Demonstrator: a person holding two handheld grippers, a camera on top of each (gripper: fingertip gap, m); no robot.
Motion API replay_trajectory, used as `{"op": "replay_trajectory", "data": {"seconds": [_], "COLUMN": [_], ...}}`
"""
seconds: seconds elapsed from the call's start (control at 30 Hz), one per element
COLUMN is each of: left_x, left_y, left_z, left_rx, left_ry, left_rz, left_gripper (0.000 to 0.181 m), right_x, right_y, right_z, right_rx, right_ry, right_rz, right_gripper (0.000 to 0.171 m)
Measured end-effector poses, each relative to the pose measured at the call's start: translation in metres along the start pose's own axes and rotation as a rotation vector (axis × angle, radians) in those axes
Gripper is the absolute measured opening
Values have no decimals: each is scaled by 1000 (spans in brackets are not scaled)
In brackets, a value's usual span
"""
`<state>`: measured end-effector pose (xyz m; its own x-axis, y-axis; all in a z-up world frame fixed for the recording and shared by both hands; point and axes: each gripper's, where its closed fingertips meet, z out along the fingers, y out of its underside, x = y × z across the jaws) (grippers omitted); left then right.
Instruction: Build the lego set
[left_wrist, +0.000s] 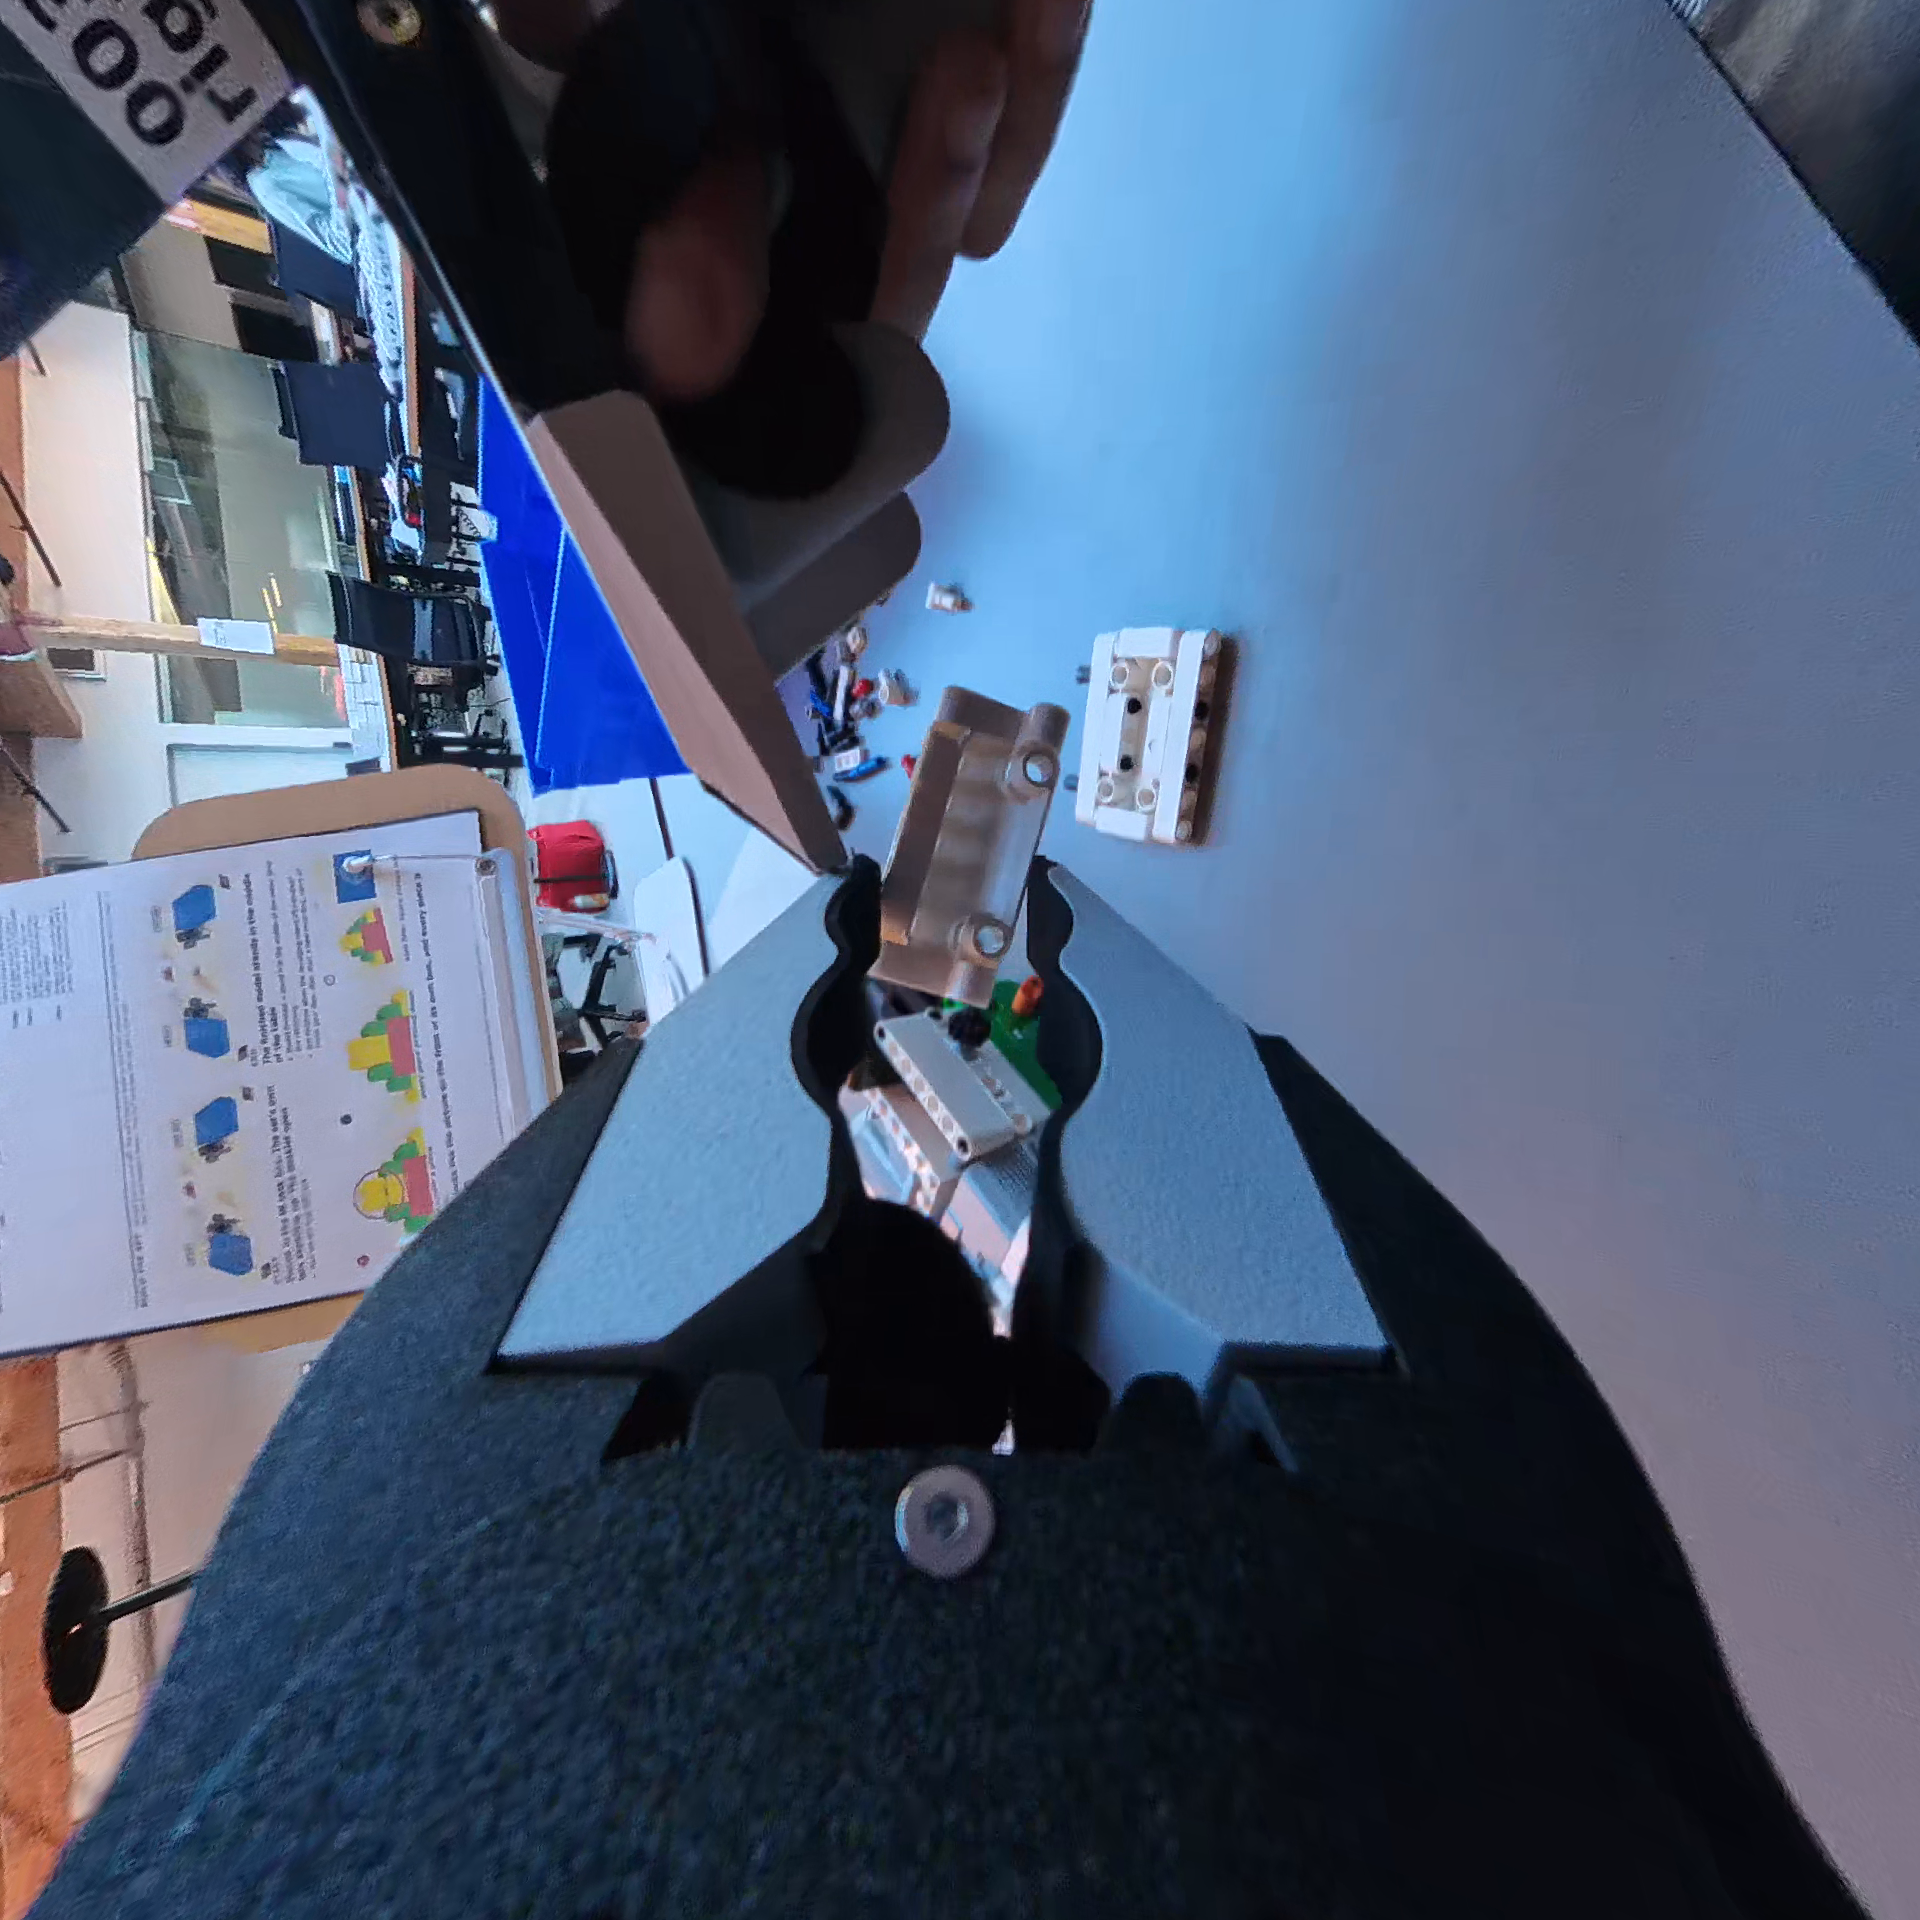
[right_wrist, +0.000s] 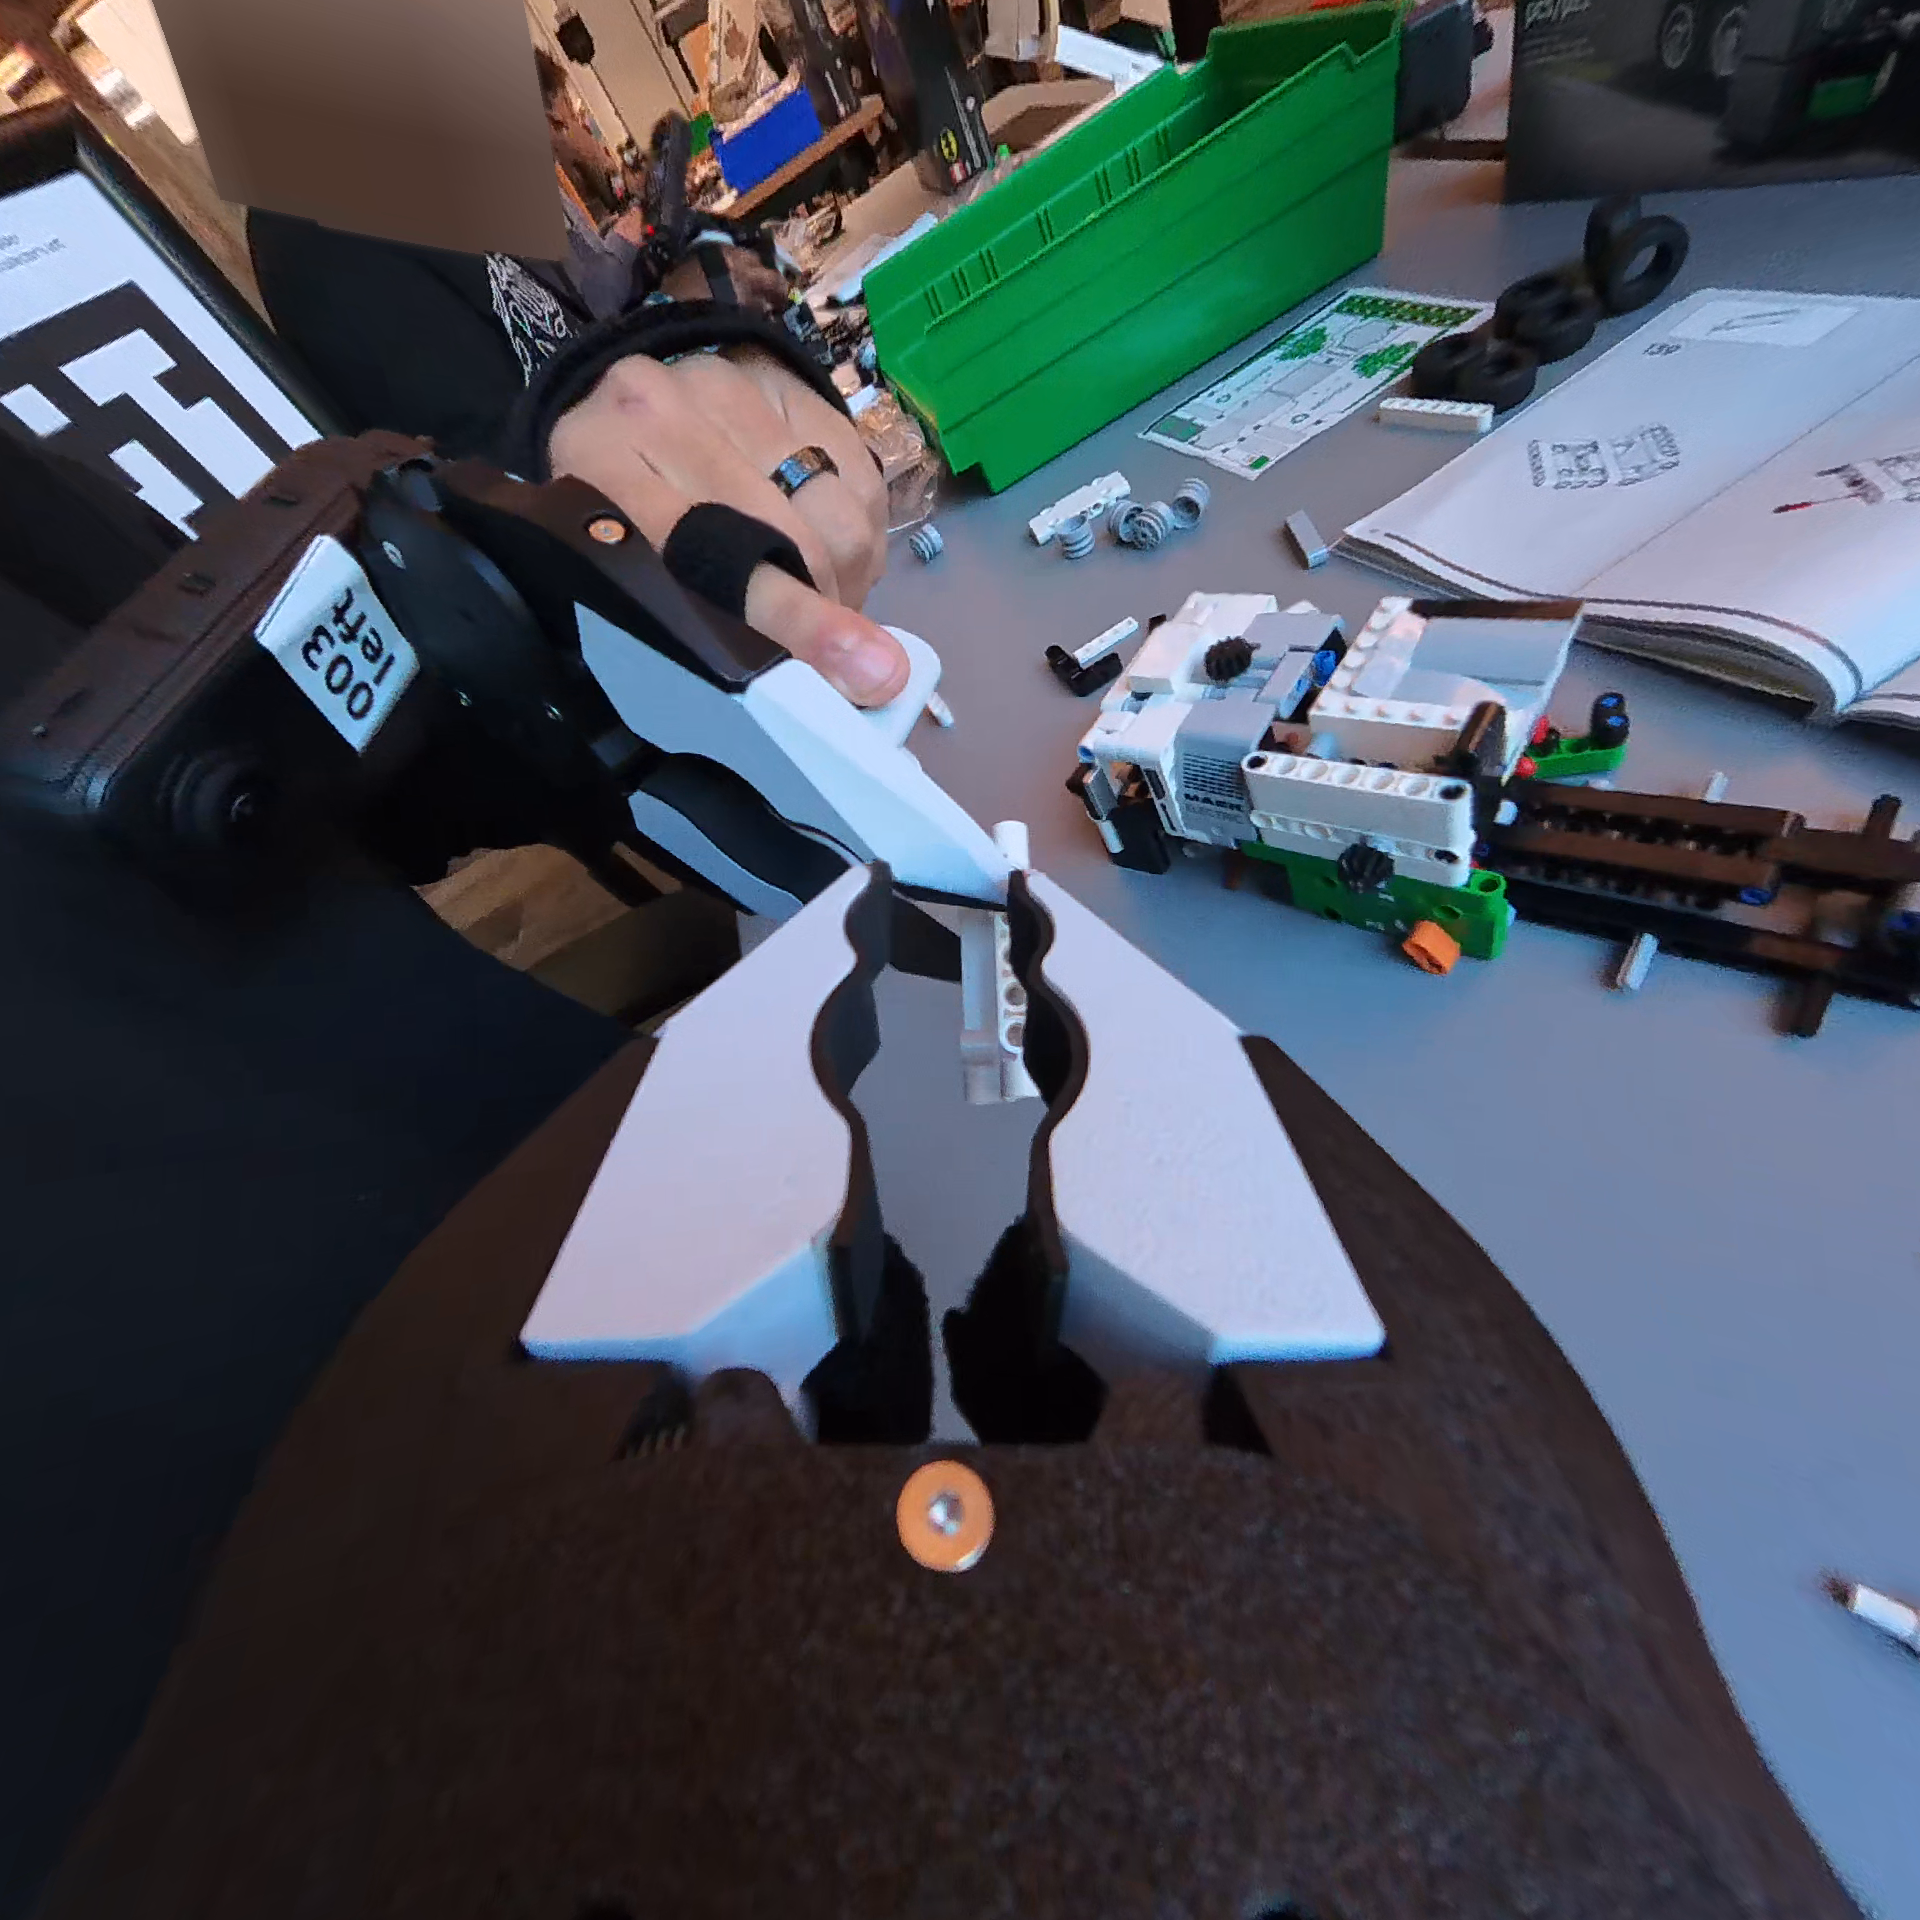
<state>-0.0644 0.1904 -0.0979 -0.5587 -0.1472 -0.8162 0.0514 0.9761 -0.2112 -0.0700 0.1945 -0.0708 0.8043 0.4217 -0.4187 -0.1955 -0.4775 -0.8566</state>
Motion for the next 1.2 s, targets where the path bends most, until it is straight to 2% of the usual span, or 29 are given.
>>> {"op": "replay_trajectory", "data": {"seconds": [0.13,0.2,0.43,0.53,0.57,0.67,0.73,0.77,0.83,0.87,0.9,0.97,1.0,1.07,1.1,1.2], "left_x": [5,9,21,21,23,28,29,30,27,26,25,25,25,24,21,16], "left_y": [-12,-18,-28,-29,-29,-32,-32,-33,-34,-34,-35,-35,-32,-22,-18,-9], "left_z": [10,16,34,41,43,50,54,56,56,55,55,57,59,64,66,68], "left_rx": [21,28,36,31,29,28,14,13,23,30,38,43,28,-16,-33,-47], "left_ry": [15,22,50,36,39,36,30,26,6,4,3,13,16,13,6,11], "left_rz": [-12,-12,-74,-106,-112,-137,-158,-163,-159,-161,-165,-178,-189,-287,-373,-720], "left_gripper": [27,27,27,27,27,27,27,27,27,27,27,26,26,27,31,61], "right_x": [6,0,12,15,17,32,36,38,46,44,42,43,45,50,62,97], "right_y": [11,21,42,52,56,65,67,69,75,77,79,83,83,78,79,82], "right_z": [-14,-19,-28,-30,-30,-33,-34,-35,-38,-38,-38,-38,-38,-40,-44,-64], "right_rx": [1,-31,-95,-138,-151,-185,-185,-186,-206,-210,-212,-230,-229,-198,-201,-207], "right_ry": [9,-21,36,30,36,96,91,90,102,74,48,45,59,100,178,444], "right_rz": [20,9,9,30,28,24,51,64,81,88,92,57,35,29,25,-14], "right_gripper": [28,27,19,29,27,5,5,8,24,25,25,11,9,7,7,7]}}
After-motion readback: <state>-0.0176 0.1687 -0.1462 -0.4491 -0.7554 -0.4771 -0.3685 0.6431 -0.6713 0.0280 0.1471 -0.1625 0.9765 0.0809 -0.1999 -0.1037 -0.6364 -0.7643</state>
